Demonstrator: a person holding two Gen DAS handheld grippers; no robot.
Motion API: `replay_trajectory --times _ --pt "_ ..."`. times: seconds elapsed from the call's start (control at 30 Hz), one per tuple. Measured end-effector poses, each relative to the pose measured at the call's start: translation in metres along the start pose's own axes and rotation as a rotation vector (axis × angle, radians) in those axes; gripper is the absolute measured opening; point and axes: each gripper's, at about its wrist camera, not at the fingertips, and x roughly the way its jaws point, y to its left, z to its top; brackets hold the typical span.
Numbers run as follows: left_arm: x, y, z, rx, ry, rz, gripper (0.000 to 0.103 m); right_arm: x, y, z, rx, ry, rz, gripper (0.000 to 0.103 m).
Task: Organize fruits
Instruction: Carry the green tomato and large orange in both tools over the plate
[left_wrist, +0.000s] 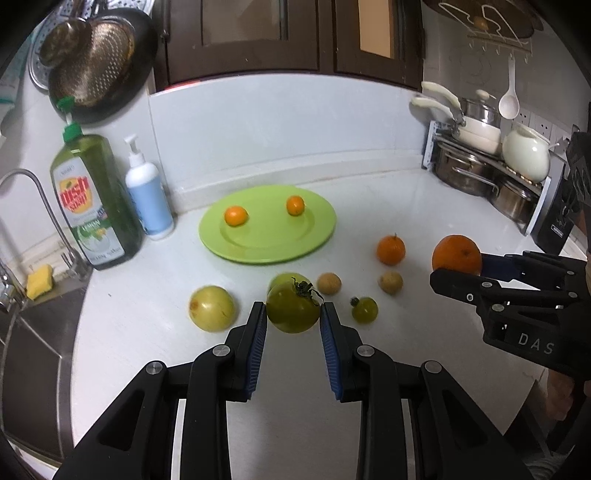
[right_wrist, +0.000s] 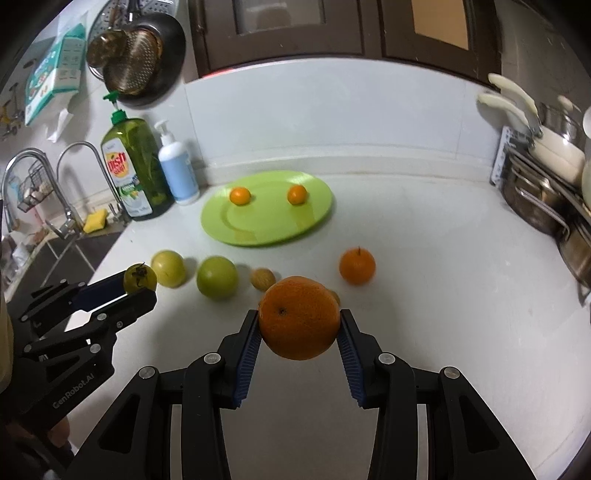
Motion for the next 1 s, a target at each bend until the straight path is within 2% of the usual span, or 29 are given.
replay_trajectory --times 0.27,0.5,1.0 --pt "-0.006 0.010 0.023 -0.007 -0.046 0.012 0.030 0.000 0.008 0.026 -0.024 -0.039 0.039 0.043" --pt "0.002 0.022 0.043 -0.013 -0.050 0.013 0.030 0.013 0.013 0.049 -0.040 -0.046 0.070 0.043" --pt "0.047 0.045 0.086 0.006 -0.017 -0.011 0.030 0.068 0.017 0.104 -0.089 0.012 0.103 0.043"
